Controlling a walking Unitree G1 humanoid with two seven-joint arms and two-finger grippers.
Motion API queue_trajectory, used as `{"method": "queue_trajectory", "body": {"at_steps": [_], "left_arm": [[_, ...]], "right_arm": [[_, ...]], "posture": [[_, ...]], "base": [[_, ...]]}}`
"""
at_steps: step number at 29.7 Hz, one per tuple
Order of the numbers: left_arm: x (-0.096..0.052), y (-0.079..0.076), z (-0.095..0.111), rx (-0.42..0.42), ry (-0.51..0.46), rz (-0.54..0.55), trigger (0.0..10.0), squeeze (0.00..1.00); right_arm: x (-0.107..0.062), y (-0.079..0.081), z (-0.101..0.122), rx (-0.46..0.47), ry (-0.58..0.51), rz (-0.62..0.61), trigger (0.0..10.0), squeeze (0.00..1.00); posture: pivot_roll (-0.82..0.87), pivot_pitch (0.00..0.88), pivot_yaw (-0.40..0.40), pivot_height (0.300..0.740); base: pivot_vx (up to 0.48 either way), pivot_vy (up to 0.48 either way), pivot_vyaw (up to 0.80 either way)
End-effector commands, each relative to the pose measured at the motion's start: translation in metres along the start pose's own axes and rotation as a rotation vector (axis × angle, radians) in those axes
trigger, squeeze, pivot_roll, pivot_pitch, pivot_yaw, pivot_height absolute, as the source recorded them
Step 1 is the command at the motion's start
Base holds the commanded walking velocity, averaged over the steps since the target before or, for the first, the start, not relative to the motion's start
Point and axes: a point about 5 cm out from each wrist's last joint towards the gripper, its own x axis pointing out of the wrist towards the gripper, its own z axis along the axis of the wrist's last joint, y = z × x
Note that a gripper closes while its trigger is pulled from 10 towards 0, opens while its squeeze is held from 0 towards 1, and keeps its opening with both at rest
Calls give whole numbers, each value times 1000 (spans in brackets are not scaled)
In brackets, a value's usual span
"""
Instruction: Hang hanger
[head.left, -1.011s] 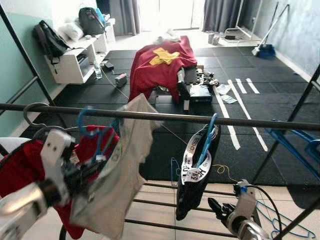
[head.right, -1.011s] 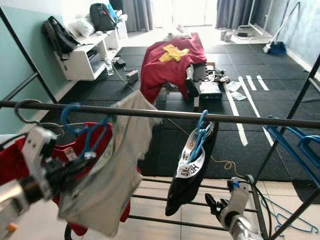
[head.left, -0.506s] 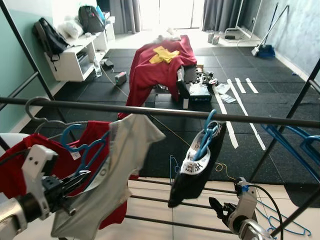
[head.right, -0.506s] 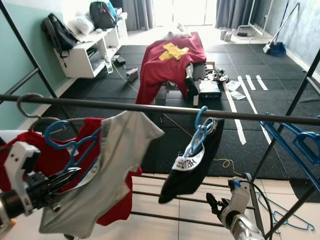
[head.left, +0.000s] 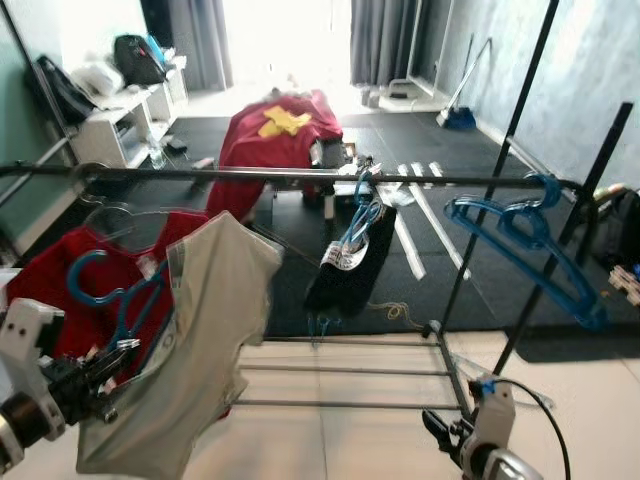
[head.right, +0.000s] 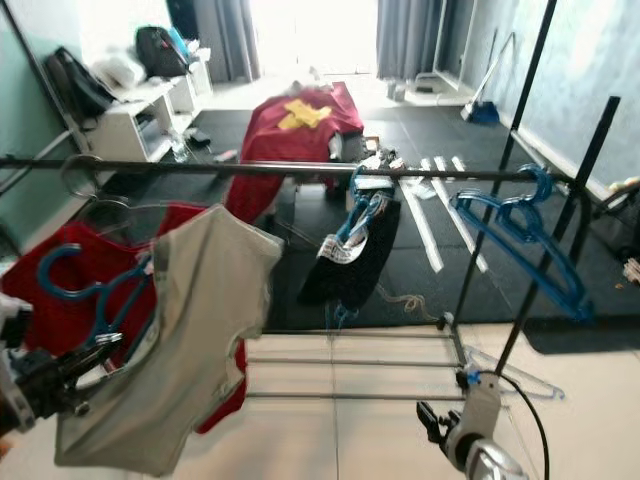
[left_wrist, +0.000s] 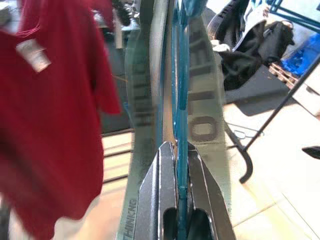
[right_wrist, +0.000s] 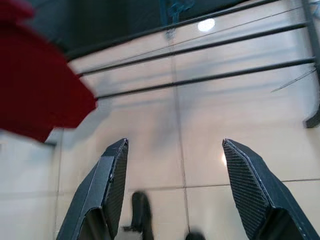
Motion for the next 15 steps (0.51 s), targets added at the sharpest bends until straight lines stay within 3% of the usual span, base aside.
{"method": "queue_trajectory", "body": {"at_steps": [1,4,6,7,8,9,10,12,13,15], "left_arm": [[2,6,8,20,-44,37,10000,0],[13,13,18,41,-96,79,10000,0],[30,19,31,98,-124,100,10000,0],[30,19,31,98,-124,100,10000,0],[39,19,38,137,-133,97,10000,0],[48,15,47,175,-145,68,10000,0],[48,15,47,175,-145,68,10000,0],[61,2,60,253,-144,-36,10000,0],[61,2,60,253,-144,-36,10000,0],[68,-10,68,331,-129,-145,10000,0]], "right_arm": [[3,6,9,-26,-35,28,10000,0],[7,11,25,-57,-81,58,10000,0],[14,25,60,-126,-171,124,10000,0],[14,25,60,-126,-171,124,10000,0],[16,34,78,-156,-219,164,10000,0],[18,47,98,-195,-269,224,10000,0],[18,47,98,-195,-269,224,10000,0],[18,73,126,-265,-328,365,10000,0],[18,73,126,-265,-328,365,10000,0],[14,94,138,-340,-344,521,10000,0]], "posture": [[-47,0,7,740],[-49,0,5,740],[-55,0,9,740],[-55,0,9,740],[-57,0,11,740],[-58,0,15,740],[-58,0,15,740],[-58,0,18,740],[-58,0,18,740],[-61,0,22,740]], "base": [[0,0,0],[0,0,0],[0,0,0],[0,0,0],[0,0,0],[0,0,0],[0,0,0],[0,0,0],[0,0,0],[0,0,0]]}}
